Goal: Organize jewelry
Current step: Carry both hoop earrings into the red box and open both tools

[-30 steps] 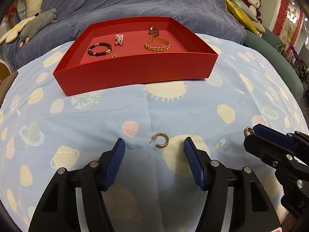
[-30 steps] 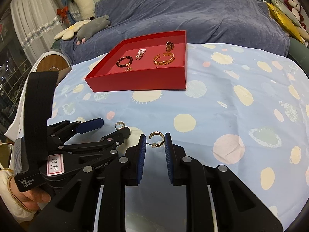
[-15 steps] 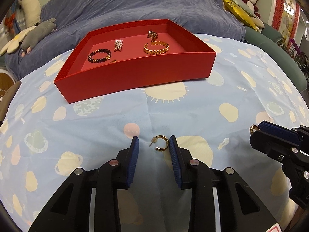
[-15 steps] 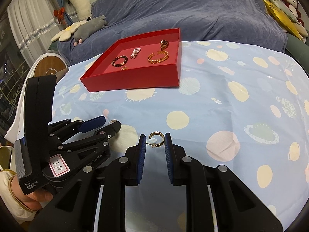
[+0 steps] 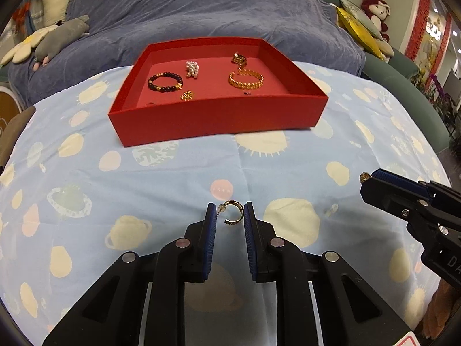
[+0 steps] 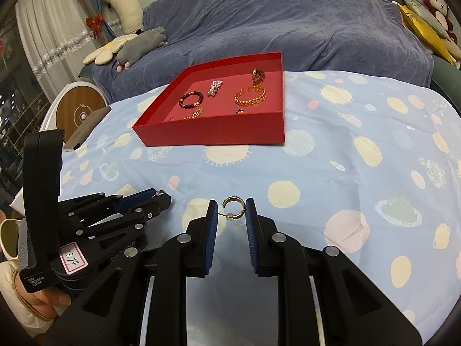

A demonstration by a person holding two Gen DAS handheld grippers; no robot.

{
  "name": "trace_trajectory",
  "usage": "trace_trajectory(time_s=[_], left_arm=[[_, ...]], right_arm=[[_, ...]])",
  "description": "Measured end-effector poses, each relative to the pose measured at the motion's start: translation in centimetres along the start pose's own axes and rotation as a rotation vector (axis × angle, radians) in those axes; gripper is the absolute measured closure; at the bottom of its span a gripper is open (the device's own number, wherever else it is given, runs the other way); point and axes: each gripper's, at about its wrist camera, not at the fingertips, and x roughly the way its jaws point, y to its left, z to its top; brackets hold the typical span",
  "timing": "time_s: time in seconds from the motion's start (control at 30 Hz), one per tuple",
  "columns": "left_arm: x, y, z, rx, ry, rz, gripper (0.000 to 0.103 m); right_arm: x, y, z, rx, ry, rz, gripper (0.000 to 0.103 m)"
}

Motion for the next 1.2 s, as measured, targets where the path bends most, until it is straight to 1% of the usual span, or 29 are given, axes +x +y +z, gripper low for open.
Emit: trace_trajectory(time_s=[0.13,0.27,0.33,0.4,0.53,0.63,0.77,0.83,0.97,1.03,1.2], left_arm=[[-1.8,0.8,2.2,-0.028,-0.052,-0.002,0.087],[-2.4,1.7,5.0,-0.059,-0.077,-0.021,0.087],[-2.1,2.1,6.6,-0.063,-0.086,-0.02,0.087],[-1.6,2.3,8.0,-0.054,-0.094,-0.003,0.087],[-0.2,3.2,10.3,-0.065,-0.104,0.012,0.087],[1.4,3.7,12.0,-0.084,-0.095,0.01,0.087],[3.0,3.4,13.6,-0.047,-0.099,0.025,0.086],[3.9,3.5,13.9,-0.042,-0.092,0.035,0.086],[5.5,4.3,14.4,-0.073,-0.067,0.021,0.087],[6.0,4.5,14.5,-0.073,-0.063,0.028,0.086],[7.3,4.5,14.8,-0.081,-0.054,0.03,0.086]], right_arm=[[-0.5,1.0,2.4,-0.022,-0.042,0.0,0.084],[0.1,1.7,5.4,-0.048,-0.068,-0.008,0.084],[0.8,1.7,7.0,-0.053,-0.077,-0.013,0.084],[1.8,1.5,8.4,-0.05,-0.09,-0.026,0.084],[4.4,0.4,10.6,0.004,-0.093,-0.025,0.084],[6.0,0.1,11.5,0.017,-0.083,-0.031,0.084],[8.1,-0.5,12.2,0.036,-0.059,-0.035,0.084],[9.2,-0.6,12.3,0.027,-0.042,-0.046,0.084],[11.0,-0.9,12.4,0.012,-0.013,-0.061,0.084],[11.6,-0.8,12.7,-0.012,-0.012,-0.07,0.084],[12.8,-1.0,12.7,-0.018,0.002,-0.065,0.084]])
